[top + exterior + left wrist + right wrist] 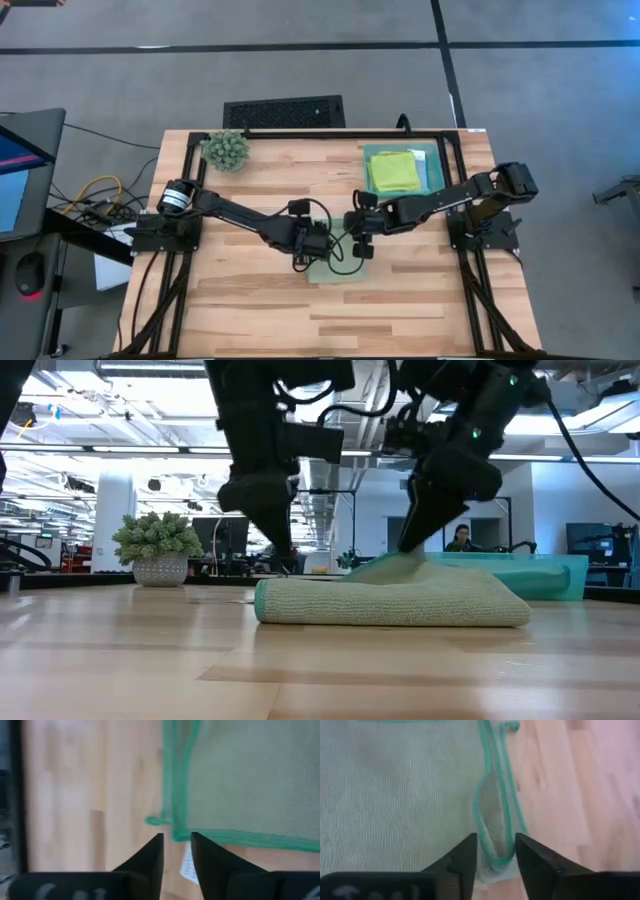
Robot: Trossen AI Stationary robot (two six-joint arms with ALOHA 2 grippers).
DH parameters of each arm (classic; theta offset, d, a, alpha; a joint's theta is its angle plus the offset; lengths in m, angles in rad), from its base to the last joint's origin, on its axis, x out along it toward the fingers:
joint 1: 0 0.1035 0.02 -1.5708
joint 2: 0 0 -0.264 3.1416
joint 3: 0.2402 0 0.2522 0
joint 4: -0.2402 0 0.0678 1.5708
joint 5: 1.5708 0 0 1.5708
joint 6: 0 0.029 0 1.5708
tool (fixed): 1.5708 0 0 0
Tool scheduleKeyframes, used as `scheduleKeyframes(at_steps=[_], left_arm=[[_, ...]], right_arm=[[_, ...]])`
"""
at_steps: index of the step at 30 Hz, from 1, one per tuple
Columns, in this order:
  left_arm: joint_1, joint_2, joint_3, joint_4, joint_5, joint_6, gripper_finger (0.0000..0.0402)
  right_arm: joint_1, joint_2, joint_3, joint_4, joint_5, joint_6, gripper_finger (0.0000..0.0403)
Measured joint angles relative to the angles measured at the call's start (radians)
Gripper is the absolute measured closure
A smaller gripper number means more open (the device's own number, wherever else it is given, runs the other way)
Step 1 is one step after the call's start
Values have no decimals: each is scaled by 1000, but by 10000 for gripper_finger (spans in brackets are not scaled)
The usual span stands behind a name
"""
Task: Fold microfiber towels
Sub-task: Fold the light green microfiber cloth, then stack the light green microfiber cloth on top of the green microfiber in the blue bin
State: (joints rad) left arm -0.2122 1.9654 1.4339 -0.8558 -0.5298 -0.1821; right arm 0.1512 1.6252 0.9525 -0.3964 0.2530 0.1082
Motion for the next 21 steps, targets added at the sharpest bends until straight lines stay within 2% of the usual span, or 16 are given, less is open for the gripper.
scheduleKeyframes(at_steps=[5,9,11,13,15,17,21], left_arm=[[-22,-63,51,-79,-96,-35,277],[-41,-136,51,-141,-170,-125,264],[-51,-149,51,-120,-163,-149,263],[-66,-147,46,-30,-99,-122,264],[-84,-135,4,127,-34,-47,271],[-94,-126,-76,271,-19,-1,285],[-55,-118,-249,528,28,16,342]], right_arm=[[-4,-78,44,-75,12,-63,192],[-4,-186,23,-85,46,-64,171],[0,-244,-25,-41,60,-58,169],[11,-296,-105,54,13,-63,175],[24,-334,-209,181,-32,-72,194],[25,-357,-314,308,-66,-67,231],[-16,-350,-430,499,-121,-25,356]])
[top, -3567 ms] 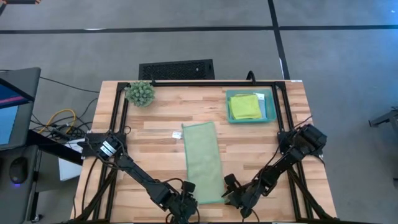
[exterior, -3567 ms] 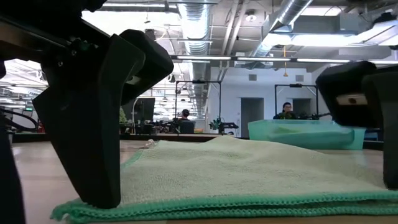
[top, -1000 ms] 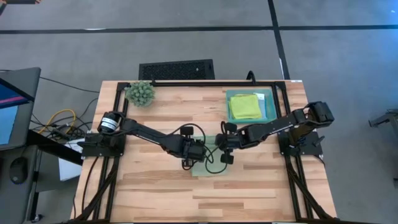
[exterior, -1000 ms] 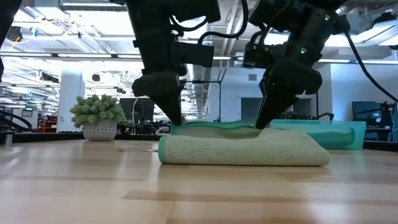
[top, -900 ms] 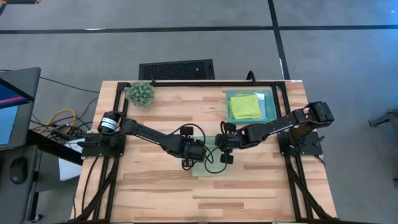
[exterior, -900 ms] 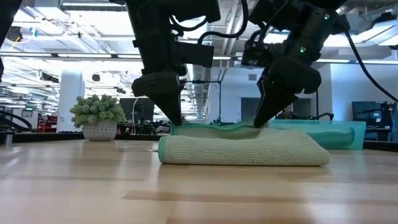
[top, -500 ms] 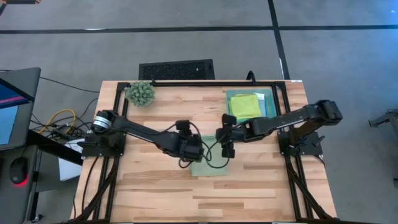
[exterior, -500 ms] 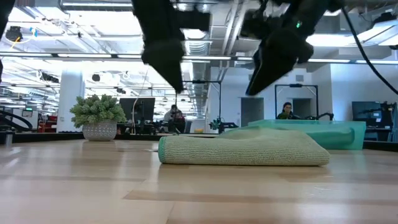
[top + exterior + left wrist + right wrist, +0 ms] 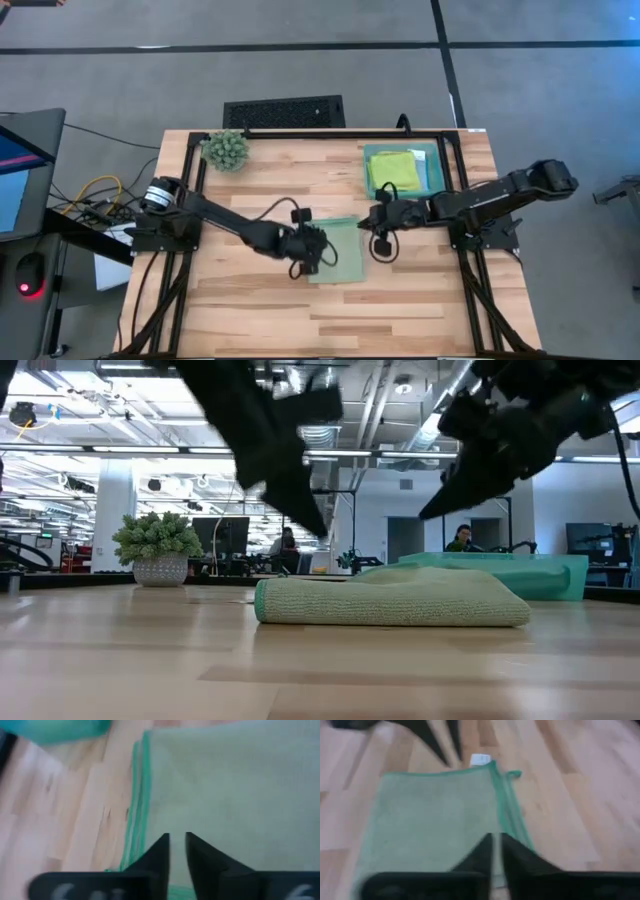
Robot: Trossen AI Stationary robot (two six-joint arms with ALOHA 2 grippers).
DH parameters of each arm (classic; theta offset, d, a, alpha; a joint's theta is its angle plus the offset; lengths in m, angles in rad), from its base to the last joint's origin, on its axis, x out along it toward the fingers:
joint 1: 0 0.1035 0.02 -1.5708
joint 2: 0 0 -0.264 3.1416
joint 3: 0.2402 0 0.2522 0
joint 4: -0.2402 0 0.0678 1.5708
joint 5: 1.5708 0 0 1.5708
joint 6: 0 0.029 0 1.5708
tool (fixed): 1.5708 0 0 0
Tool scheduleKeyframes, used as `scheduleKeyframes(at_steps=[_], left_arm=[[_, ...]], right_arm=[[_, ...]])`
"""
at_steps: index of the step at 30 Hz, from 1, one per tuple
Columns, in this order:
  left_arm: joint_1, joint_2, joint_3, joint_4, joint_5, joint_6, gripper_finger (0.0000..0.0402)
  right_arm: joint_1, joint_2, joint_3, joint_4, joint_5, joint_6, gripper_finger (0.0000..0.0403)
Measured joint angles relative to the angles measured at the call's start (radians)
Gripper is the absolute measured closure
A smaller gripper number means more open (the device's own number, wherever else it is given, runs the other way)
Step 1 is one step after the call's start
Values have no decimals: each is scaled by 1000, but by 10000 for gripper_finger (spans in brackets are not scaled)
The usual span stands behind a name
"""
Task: Fold microfiber towels
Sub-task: Stack the light green microfiber cloth on top of the green microfiber in the blue bin
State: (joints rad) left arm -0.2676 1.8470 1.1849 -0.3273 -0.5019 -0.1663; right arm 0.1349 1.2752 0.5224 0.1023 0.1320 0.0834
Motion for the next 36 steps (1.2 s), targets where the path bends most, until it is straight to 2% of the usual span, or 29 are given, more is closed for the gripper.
scheduleKeyframes(at_steps=[1,3,7,11,14,16,23,25,27,30,33,36], left_arm=[[13,0,-32,45,16,-3,363],[36,0,-85,109,59,-26,391],[70,-1,-136,185,152,-40,397],[94,-1,-147,176,154,-35,400],[117,-1,-147,153,153,-25,401],[136,-1,-147,140,141,-25,401],[175,-2,-147,144,-21,-3,401],[161,-14,-148,199,-13,34,401],[136,-20,-145,276,48,60,401],[109,-13,-147,279,144,76,401],[104,5,-148,266,175,76,402],[116,15,-146,250,184,74,401]], right_arm=[[-9,18,-7,36,-18,5,379],[-24,49,-17,69,-40,26,386],[-62,177,-15,129,-94,40,396],[-104,261,-8,148,-103,40,395],[-143,301,-7,167,-69,56,399],[-159,313,-6,175,-46,65,398],[-163,283,-6,168,52,52,399],[-146,241,-6,168,59,46,398],[-118,187,-6,168,61,43,400],[-50,123,-5,138,77,82,401],[60,130,-6,129,92,172,401],[186,190,-6,123,171,265,401]])
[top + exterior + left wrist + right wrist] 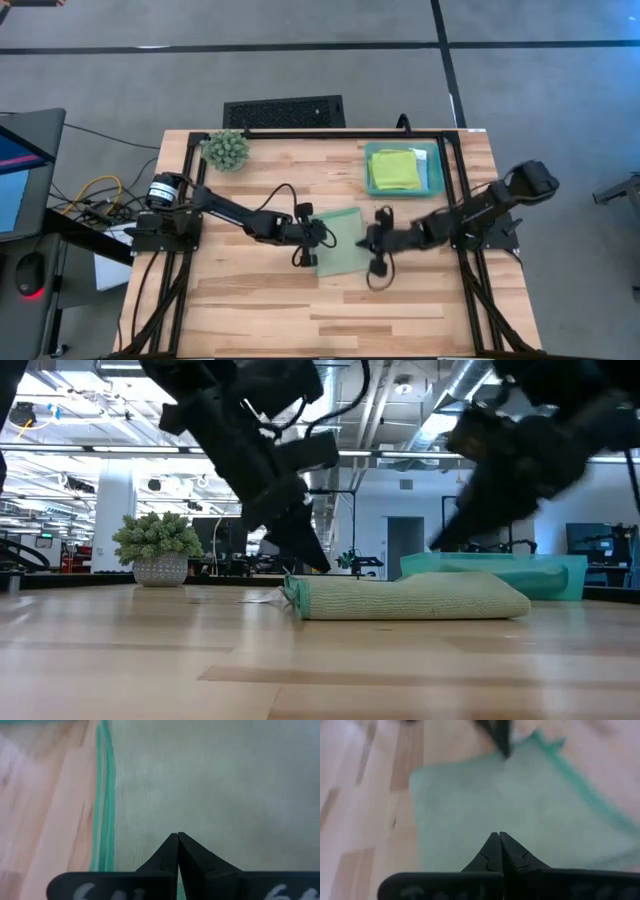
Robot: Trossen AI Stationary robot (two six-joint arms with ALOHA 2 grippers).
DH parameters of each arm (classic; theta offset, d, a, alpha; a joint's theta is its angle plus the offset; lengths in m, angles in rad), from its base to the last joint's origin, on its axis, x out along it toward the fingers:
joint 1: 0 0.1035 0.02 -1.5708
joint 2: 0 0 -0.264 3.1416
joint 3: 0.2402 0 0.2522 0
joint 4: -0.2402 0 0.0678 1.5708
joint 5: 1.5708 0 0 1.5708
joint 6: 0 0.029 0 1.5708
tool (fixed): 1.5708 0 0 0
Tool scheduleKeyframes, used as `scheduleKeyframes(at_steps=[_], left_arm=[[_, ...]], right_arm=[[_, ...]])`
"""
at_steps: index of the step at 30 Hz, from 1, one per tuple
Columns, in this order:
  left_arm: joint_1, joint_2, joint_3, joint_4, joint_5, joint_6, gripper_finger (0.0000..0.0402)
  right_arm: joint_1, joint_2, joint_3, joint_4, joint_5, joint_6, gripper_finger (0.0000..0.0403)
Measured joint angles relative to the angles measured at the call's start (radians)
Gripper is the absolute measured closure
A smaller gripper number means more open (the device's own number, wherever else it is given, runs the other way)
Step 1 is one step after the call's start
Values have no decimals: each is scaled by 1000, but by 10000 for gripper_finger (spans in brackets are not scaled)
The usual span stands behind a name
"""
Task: Fold microfiber towels
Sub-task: Stack the light green microfiber cloth on top of the green microfiber in the blue bin
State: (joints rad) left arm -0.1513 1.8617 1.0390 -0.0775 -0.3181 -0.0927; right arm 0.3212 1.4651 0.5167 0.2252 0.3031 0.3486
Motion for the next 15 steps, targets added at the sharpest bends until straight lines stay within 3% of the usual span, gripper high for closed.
scheduleKeyframes(at_steps=[5,9,15], left_arm=[[22,10,-1,-49,5,-13,401],[40,17,-2,-56,10,-12,401],[40,-26,-2,-40,-86,131,401]], right_arm=[[122,114,-1,-17,81,159,401],[141,158,0,-38,127,225,401],[141,68,0,-48,146,133,396]])
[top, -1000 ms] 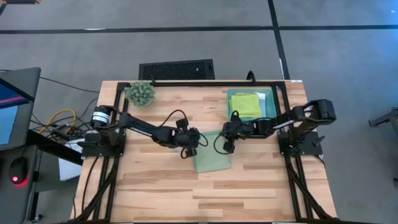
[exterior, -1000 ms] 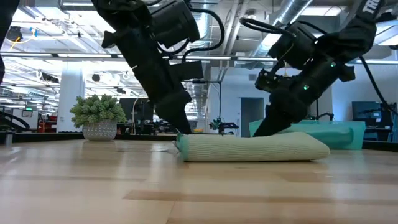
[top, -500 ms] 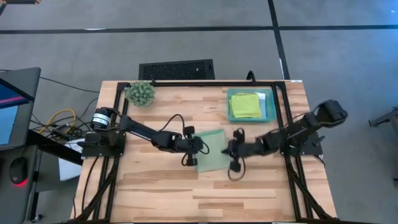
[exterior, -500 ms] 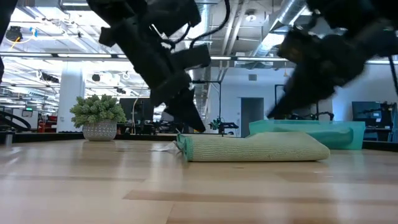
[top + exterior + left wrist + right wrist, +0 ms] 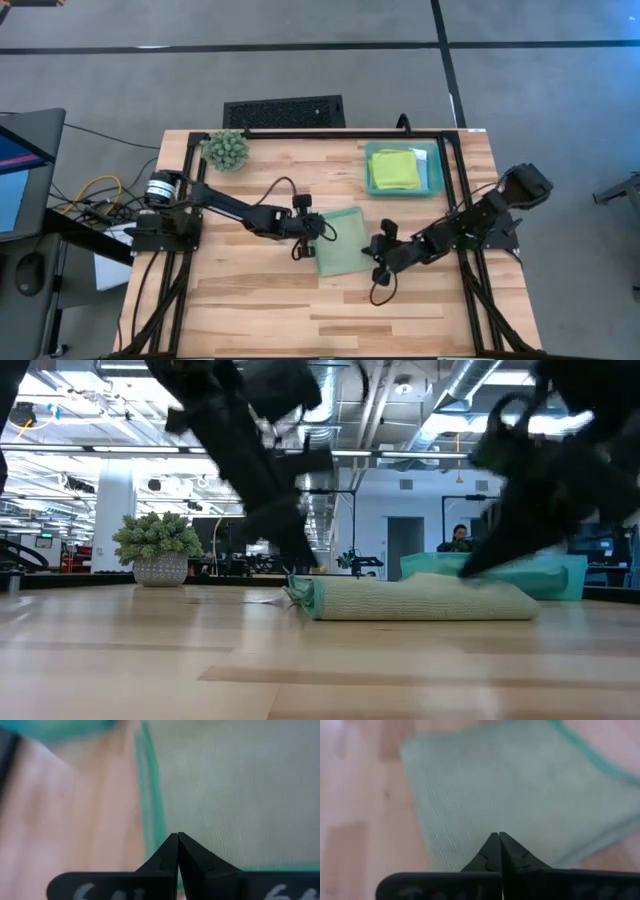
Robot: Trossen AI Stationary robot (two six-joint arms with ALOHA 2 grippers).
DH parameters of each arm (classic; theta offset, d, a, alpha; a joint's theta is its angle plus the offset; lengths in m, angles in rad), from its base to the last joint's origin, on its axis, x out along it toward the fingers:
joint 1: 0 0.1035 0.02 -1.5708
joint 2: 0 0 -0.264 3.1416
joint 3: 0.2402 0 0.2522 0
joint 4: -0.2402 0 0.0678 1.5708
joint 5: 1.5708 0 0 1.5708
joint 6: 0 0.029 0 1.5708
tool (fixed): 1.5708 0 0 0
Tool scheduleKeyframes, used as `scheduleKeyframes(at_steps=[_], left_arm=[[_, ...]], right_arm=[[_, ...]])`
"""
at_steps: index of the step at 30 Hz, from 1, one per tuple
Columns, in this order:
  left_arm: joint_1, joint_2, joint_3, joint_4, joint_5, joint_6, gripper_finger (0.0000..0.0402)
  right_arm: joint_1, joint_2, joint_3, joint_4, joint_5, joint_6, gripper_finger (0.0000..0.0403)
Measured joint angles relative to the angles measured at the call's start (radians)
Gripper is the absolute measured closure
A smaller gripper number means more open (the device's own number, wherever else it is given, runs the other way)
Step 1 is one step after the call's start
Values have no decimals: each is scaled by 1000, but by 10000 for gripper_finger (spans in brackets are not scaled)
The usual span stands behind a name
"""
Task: Fold microfiber towels
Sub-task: Stack the light green microfiber cloth on top of the green microfiber in the blue bin
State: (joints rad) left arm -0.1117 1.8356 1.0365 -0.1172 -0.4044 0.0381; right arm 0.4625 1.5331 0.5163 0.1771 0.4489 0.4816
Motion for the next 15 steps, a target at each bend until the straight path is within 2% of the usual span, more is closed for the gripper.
scheduleKeyframes(at_steps=[3,6,11,13,15], left_arm=[[0,-68,2,-9,-10,60,401],[-2,-128,2,-28,71,46,401],[-53,-153,2,102,254,-103,401],[-88,-139,3,165,277,-189,401],[-120,-117,3,171,276,-288,401]], right_arm=[[3,-101,0,-17,0,-16,393],[21,-202,0,-46,-1,-16,392],[19,-362,0,-129,-2,46,392],[-24,-414,1,-186,-18,123,397],[-92,-433,0,-219,-94,142,399]])
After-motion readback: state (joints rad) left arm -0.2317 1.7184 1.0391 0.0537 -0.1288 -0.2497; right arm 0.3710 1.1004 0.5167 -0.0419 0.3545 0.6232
